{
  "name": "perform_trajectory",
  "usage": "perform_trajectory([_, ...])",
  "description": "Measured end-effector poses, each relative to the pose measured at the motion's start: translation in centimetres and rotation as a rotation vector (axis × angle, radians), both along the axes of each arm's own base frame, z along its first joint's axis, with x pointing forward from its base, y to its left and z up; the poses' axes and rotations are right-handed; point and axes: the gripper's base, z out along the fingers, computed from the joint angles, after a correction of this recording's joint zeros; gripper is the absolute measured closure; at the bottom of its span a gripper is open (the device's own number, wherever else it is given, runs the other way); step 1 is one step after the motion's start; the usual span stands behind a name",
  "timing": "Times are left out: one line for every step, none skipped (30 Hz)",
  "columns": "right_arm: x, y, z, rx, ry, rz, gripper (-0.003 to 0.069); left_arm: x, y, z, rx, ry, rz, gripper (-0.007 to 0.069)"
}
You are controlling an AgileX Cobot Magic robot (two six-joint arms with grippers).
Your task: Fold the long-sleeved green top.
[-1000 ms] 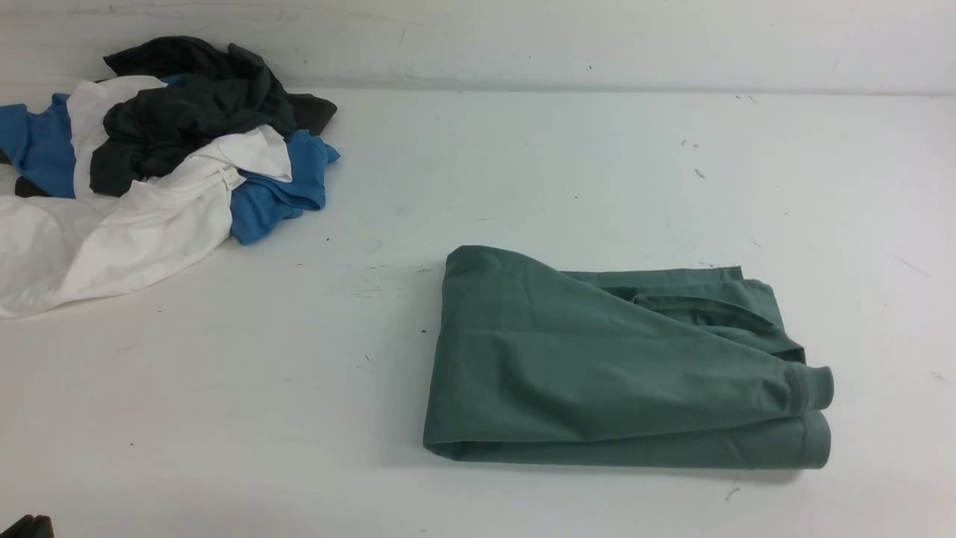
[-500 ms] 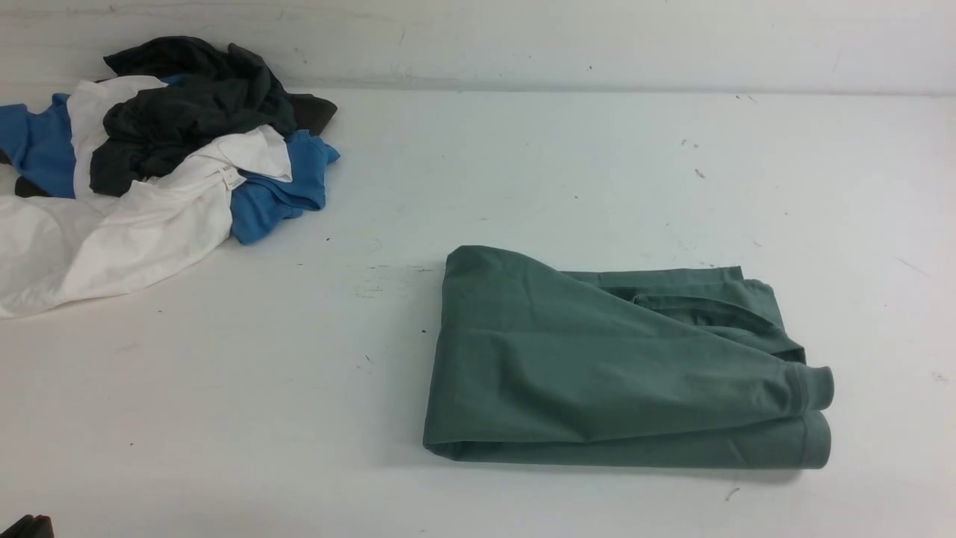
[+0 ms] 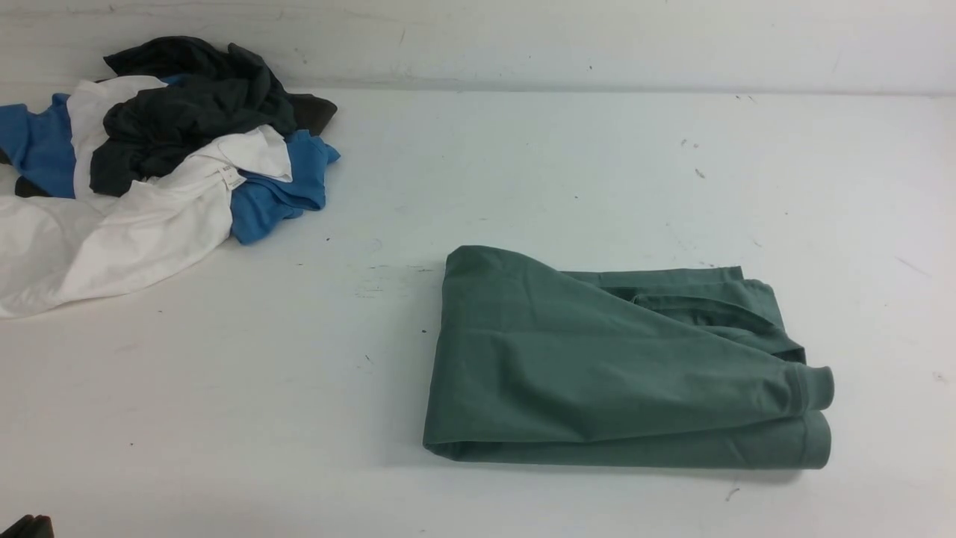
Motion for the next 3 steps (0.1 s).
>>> perform_trajectory([0.00, 0.00, 0.00, 0.000, 0.000, 0.000, 0.0673, 0.00, 0.00, 0.00, 0.000, 0.000, 0.000, 0.0629])
perform_trajectory([0.00, 0.00, 0.00, 0.000, 0.000, 0.000, 0.0673, 0.00, 0.00, 0.00, 0.000, 0.000, 0.000, 0.0629])
perform_trajectory([0.00, 0.00, 0.00, 0.000, 0.000, 0.000, 0.0673, 0.00, 0.00, 0.00, 0.000, 0.000, 0.000, 0.0629])
